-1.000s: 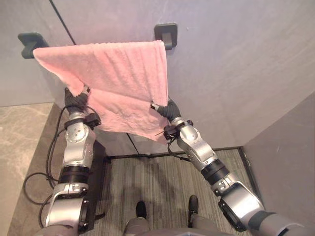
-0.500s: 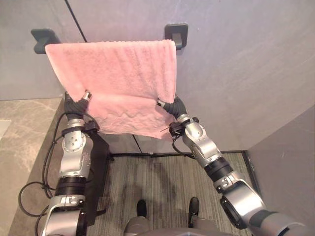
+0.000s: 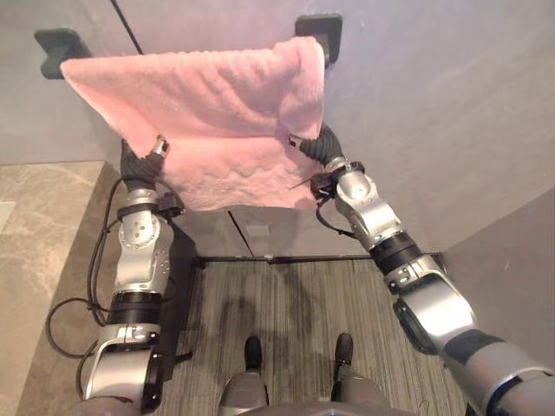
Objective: Organize washtable
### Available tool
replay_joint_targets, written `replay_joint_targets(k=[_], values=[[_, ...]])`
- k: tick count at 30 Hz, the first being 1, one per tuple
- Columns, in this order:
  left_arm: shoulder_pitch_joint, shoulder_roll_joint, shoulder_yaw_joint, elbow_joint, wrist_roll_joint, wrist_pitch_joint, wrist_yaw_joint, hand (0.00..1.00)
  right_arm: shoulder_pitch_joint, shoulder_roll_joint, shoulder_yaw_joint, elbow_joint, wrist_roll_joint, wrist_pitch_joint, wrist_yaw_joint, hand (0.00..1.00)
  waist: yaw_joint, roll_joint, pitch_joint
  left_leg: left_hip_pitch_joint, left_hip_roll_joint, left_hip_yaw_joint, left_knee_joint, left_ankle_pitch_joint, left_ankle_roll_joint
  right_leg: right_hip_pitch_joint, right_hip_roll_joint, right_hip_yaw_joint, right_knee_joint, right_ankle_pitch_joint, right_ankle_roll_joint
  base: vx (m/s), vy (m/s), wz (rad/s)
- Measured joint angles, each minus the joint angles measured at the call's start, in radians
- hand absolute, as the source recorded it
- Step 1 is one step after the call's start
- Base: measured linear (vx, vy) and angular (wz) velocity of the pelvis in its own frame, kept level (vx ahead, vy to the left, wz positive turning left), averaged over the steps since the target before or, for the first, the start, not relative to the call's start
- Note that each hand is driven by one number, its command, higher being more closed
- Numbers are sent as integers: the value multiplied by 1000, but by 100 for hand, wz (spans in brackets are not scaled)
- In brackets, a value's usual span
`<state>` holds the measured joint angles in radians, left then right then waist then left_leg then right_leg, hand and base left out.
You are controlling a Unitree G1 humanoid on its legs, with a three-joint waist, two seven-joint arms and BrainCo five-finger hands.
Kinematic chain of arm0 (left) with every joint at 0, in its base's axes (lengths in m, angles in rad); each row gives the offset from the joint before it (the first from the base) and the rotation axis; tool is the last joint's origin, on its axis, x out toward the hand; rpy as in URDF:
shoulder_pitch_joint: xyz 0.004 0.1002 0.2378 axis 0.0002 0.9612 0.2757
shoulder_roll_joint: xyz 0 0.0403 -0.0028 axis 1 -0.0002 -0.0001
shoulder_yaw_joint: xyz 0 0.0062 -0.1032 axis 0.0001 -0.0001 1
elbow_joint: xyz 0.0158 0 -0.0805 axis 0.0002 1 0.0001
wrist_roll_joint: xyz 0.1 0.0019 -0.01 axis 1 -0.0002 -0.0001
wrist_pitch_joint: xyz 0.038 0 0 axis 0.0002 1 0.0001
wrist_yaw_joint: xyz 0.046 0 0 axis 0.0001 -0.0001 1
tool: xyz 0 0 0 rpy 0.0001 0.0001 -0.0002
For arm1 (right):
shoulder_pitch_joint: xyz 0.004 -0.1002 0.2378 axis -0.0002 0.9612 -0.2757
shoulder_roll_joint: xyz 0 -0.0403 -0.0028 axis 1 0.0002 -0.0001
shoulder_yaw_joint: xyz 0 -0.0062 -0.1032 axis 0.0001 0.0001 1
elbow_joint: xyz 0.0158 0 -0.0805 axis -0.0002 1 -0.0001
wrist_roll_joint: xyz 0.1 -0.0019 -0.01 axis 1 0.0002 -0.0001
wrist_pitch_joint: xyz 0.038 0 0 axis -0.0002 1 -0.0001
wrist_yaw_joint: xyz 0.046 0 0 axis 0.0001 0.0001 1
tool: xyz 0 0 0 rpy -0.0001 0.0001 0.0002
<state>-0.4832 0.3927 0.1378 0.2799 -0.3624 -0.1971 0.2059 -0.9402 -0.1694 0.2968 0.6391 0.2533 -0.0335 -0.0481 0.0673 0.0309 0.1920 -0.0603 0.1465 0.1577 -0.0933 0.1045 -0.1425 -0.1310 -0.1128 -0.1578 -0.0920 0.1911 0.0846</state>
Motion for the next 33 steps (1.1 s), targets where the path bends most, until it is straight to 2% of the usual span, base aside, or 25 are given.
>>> replay_joint_targets(k=[23, 24, 27, 28, 33], values=[[-32, 8, 8, 32, 39, 2, 1, 100, -19, -6, -25, 9, -20, 0, 0, 100, 0, -5, 27, -3, 0, 4, -1, 0, 0, -7, 0, 6, -1, 2, 0, 0, 0, 0], [-32, 8, 10, 32, 51, 4, 1, 100, -20, -6, -25, 19, -20, -1, 0, 0, 0, -6, 28, -3, 0, 4, -1, 0, 0, -7, 0, 6, -1, 2, 0, 0, 0, 0], [-30, 9, 30, 34, 57, 7, 1, 100, -20, -7, -27, 32, -20, -1, 0, 0, 0, -7, 29, -3, 0, 4, -6, 0, 0, -7, 0, 6, -1, 2, 0, 0, 0, 0], [-29, 9, 32, 35, 57, 8, 1, 0, -20, -8, -31, 37, -20, 0, 0, 0, 1, -8, 29, -3, 0, 4, -7, 0, 0, -7, 0, 6, -2, 2, 0, 0, 0, 0], [-28, 9, 79, 65, 57, 12, 1, 0, -19, -18, -40, 42, -19, 2, 0, 0, -1, -10, 30, -2, 0, 4, -10, 0, 0, -7, 0, 6, -2, 1, 1, 0, 0, 0]])
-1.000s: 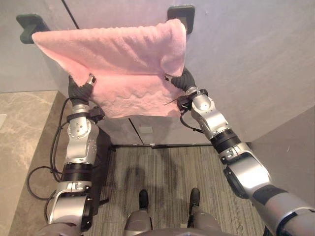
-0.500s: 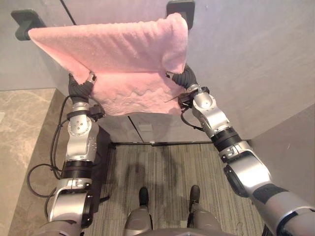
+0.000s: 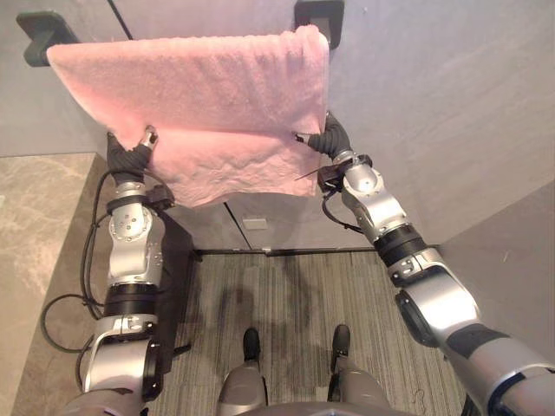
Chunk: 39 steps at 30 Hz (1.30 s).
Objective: Organize washtable
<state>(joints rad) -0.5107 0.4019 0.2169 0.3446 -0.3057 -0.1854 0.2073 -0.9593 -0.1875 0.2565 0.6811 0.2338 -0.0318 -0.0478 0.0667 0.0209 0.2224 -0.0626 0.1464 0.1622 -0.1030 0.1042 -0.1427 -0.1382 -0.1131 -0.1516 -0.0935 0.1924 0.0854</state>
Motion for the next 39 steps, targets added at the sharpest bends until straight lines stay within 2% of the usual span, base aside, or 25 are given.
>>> replay_joint_targets(k=[3, 7, 10, 14, 16, 20, 24, 28, 31, 32, 35, 38, 39], values=[[4, 0, 41, 13, 0, 4, 11, 0, 6, -20, -4, -1, 1, 1, 0, 0, -1, -2, 1, 0, 0, 1, 0, 0, -1, 0, 0, 0, 1, -1, 1, 0, 0, 0], [25, 2, 92, 18, 0, 8, 49, 0, 44, -43, -76, -3, 25, 1, -19, 0, 0, -4, 3, 1, 0, 1, 0, 1, -2, -1, 0, 0, 1, -4, 5, 0, 0, 0], [79, 17, 152, 60, -1, 23, 90, 0, 97, -115, -141, -12, 53, 5, -57, 0, 0, -5, 3, 1, 1, 4, -1, 1, -2, -2, 1, 1, 1, -4, 5, 0, 0, 0], [178, 25, 165, 98, -1, 56, 90, 0, 147, -190, -158, -35, 63, 21, -74, 0, -1, -13, 8, 1, 9, 10, 2, 1, -2, -5, 4, 3, 1, 0, -1, 29, -6, -3], [213, 24, 164, 95, 0, 56, 79, 0, 227, -194, -181, -172, 53, 24, -69, 0, -1, -16, 9, 1, 14, 11, 9, 1, -3, -5, 6, 2, 1, 1, -1, 45, -4, -1], [282, 12, 167, 62, 0, 55, 66, 0, 350, -208, -216, -327, -4, 19, -56, 0, -2, -17, 8, 1, 13, 13, 10, 0, -2, -6, 5, 3, 0, 0, -1, 9, -1, -1], [414, -50, 173, -41, 0, 54, 45, 0, 534, -208, -310, -449, -22, 16, -40, 0, -1, -19, 7, 1, 12, 13, 10, -3, 0, -5, 4, 3, -2, 0, -1, 0, 0, 0], [577, -134, 178, -198, 0, 53, 1, 0, 737, -200, -352, -567, -18, 6, -2, 0, -3, -17, 3, 5, 12, 13, 7, -9, 1, -2, 4, -1, -4, -14, 4, 0, 0, 0], [698, -196, 172, -322, -2, 51, -52, 0, 878, -154, -345, -667, -10, -7, 51, 0, -8, -11, -31, 4, 14, 11, 1, -14, -4, -1, 6, -5, -4, -24, 3, 8, -2, 2], [736, -210, 166, -357, -4, 42, -81, 0, 932, -139, -335, -705, 26, -14, 78, 0, -9, -5, -53, 4, 14, 8, 0, -15, -4, 1, 6, -10, -4, -28, 4, 41, -3, 9], [825, -207, 140, -434, -70, 19, -164, 0, 1030, -122, -266, -782, 113, -38, 159, 0, -13, 3, -91, 4, 13, -3, 1, -19, -7, 9, 5, -22, -4, -34, 5, 34, 0, 11], [869, -200, 131, -491, -139, 1, -247, 0, 1076, -122, -173, -838, 186, -53, 234, 0, -13, 0, -99, 10, 13, -8, 4, -21, -7, 18, 4, -28, -4, -37, 4, 4, 2, 5], [879, -195, 127, -501, -197, -4, -289, 0, 1081, -125, -133, -846, 224, -54, 276, 0, -13, -2, -104, 9, 13, -10, 4, -21, -6, 19, 4, -30, -4, -37, 4, -6, 0, 6]])
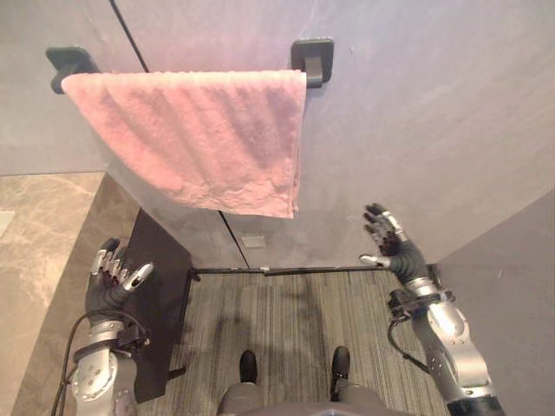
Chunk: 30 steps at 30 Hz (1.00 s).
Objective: Organize washtable
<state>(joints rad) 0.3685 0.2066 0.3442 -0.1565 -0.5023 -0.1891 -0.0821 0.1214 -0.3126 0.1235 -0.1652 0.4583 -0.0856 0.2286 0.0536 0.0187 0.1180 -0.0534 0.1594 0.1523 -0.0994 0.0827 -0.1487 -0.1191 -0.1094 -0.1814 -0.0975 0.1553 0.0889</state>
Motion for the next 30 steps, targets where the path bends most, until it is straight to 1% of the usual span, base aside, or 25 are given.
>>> replay_joint_targets(k=[1, 3, 4, 5, 7, 9, 10, 12, 13, 15, 17, 20, 23, 26, 30], values=[[3, 2, -2, -6, -52, -2, -43, 0, 1, -4, 35, 0, 39, 1, 36, 0, 1, -2, -11, -2, -1, -3, 0, 0, 0, 0, 0, -3, 0, -1, 0, -2, -2, 9], [4, 12, -12, -7, -117, -2, -90, 0, -2, -8, 67, 0, 86, 1, 74, 0, 1, -2, -20, -3, -2, -13, 0, 0, 1, 7, -1, -13, 1, -3, 3, 3, -4, 18], [7, 36, -35, -13, -166, -3, -123, 0, -9, -22, 99, 0, 116, 1, 97, 0, 1, -3, -22, -1, -3, -26, 0, 0, 1, 17, -1, -26, 0, -9, 1, -1, -4, 21], [12, 44, -39, -17, -190, -2, -139, 0, -16, -30, 114, 0, 128, 2, 107, 0, 4, -5, -24, -1, -3, -27, 0, -1, 1, 17, -1, -27, 0, -12, -3, -2, -3, 14], [24, 64, -46, -40, -285, -2, -184, 0, -34, -50, 169, 0, 197, 4, 135, 0, 13, -11, -36, -3, -4, -31, 3, 0, 1, 17, -1, -32, 0, -12, -3, 17, -1, 6], [25, 80, -55, -43, -341, 0, -210, 0, -59, -64, 214, 1, 241, 10, 155, 0, 13, -10, -40, -4, -4, -39, 5, 0, 0, 21, -2, -40, 1, -12, -2, 22, -1, 11], [21, 89, -71, -43, -386, 5, -225, 0, -92, -71, 255, 2, 269, 12, 167, 0, 14, -8, -44, -3, -5, -43, 6, 6, 5, 24, -2, -44, 3, -11, -1, 16, 0, 12], [15, 93, -81, -43, -409, 16, -245, 0, -140, -72, 302, 13, 275, 12, 174, 0, 16, -6, -47, -1, -5, -50, 6, 7, 4, 31, -2, -51, 4, -11, -1, 11, -1, 9], [12, 100, -89, -43, -417, 18, -247, 0, -160, -75, 321, 18, 281, 13, 177, 0, 17, -5, -47, 1, -5, -50, 6, 7, 4, 33, -2, -52, 4, -11, -1, 5, -2, 4], [-19, 152, -136, -42, -417, 25, -258, 0, -253, -89, 397, 46, 304, 14, 189, 0, 26, -5, -47, 3, -5, -50, 6, 7, 4, 34, -2, -52, 3, -12, -2, 0, 0, 0], [-85, 190, -177, -41, -421, 28, -260, 0, -330, -88, 438, 97, 307, 24, 184, 0, 42, -5, -47, 2, -5, -51, 6, 8, 3, 35, -2, -53, 3, -12, -2, 0, 0, 0], [-144, 208, -199, -29, -445, 29, -259, 0, -398, -79, 459, 143, 307, 25, 168, 0, 46, -4, -47, 1, -6, -53, 6, 10, 3, 35, -3, -54, 4, -12, -2, 0, 0, 0], [-225, 246, -247, 8, -454, 28, -241, 0, -465, -59, 463, 181, 306, 25, 124, 0, 44, -3, -47, 0, -6, -53, 6, 11, 4, 33, -3, -54, 5, -8, -7, 0, 0, 0], [-298, 253, -280, 35, -454, 28, -224, 0, -531, -37, 464, 235, 303, 24, 89, 0, 41, -3, -47, 0, -6, -52, 6, 11, 4, 32, -3, -54, 5, -8, -7, 0, 0, 0], [-410, 255, -309, 101, -455, 28, -180, 0, -614, 16, 463, 337, 277, 23, 30, 0, 40, 0, -46, -2, -6, -49, 6, 12, 4, 28, -2, -52, 6, -7, -7, 0, 0, 0]])
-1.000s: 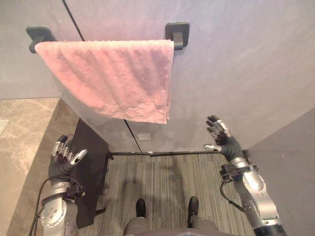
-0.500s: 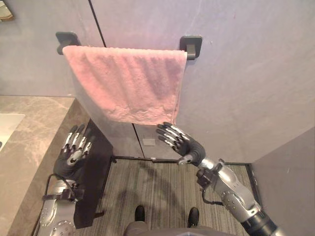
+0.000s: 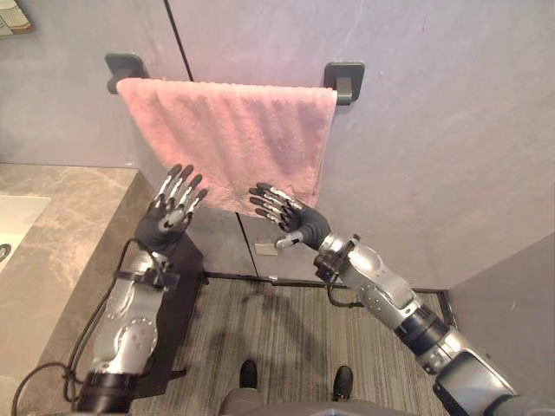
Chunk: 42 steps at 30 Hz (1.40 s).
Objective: Organize washtable
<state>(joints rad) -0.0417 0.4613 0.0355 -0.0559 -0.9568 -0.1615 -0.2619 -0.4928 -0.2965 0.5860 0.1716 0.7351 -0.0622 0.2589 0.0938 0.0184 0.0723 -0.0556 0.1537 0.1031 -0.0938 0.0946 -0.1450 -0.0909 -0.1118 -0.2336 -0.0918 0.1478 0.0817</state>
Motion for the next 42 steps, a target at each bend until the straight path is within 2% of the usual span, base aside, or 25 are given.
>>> replay_joint_targets(k=[6, 11, 15, 20, 23, 31, 34, 36, 42], values=[[-152, 16, -70, 138, -19, -10, 61, 0, -111, 50, 1, 109, -18, 0, -77, 0, 8, 1, 1, -21, 1, 0, 1, 2, -2, -22, 1, 4, 0, 11, -2, 0, 0, 0], [-281, 16, -79, 245, -27, -12, 117, 0, -219, 88, -17, 167, -9, -1, -139, 0, 12, 4, 11, -37, 2, 3, 1, 7, -3, -40, 2, 9, -1, 19, -3, -7, 1, -1], [-427, 17, -83, 326, -42, -24, 145, 0, -345, 142, -70, 251, -8, -6, -169, 0, 22, 6, 73, -48, 5, 5, 1, 11, -4, -54, 4, 15, -4, 30, -8, -71, -4, -3], [-566, 28, -93, 441, -61, -35, 175, 0, -458, 180, -114, 355, -7, -15, -216, 0, 24, 10, 99, -79, 9, 6, 1, 26, -4, -87, 8, 16, -1, 40, -14, -20, -4, -1], [-593, 60, -114, 467, -75, -36, 188, 0, -464, 189, -153, 376, -6, -16, -238, 0, 23, 9, 102, -80, 8, 14, 1, 27, -4, -91, 7, 24, -1, 40, -13, 27, 4, -6], [-650, 63, -99, 539, -98, -42, 241, 0, -477, 167, -201, 381, 31, -16, -279, 0, 18, 4, 149, -83, 7, 39, 1, 30, -4, -109, 10, 51, 0, 56, -14, -16, 3, -9], [-650, 59, -64, 612, -98, -41, 252, 0, -477, 149, -220, 388, 32, -13, -280, 0, 6, 4, 149, -81, 7, 48, 1, 31, -3, -113, 10, 59, 0, 60, -15, -21, 3, -10], [-644, 54, -33, 673, -97, -36, 265, 0, -476, 138, -257, 397, 72, -13, -284, 0, -1, 2, 151, -77, 7, 58, 1, 32, -3, -117, 12, 70, -1, 65, -16, -31, 0, -13], [-604, 47, 3, 742, -92, -23, 276, 0, -447, 111, -325, 418, 111, -13, -288, 0, -7, 0, 154, -69, 9, 70, 0, 33, -5, -117, 14, 83, -3, 66, -17, -26, -3, -8]])
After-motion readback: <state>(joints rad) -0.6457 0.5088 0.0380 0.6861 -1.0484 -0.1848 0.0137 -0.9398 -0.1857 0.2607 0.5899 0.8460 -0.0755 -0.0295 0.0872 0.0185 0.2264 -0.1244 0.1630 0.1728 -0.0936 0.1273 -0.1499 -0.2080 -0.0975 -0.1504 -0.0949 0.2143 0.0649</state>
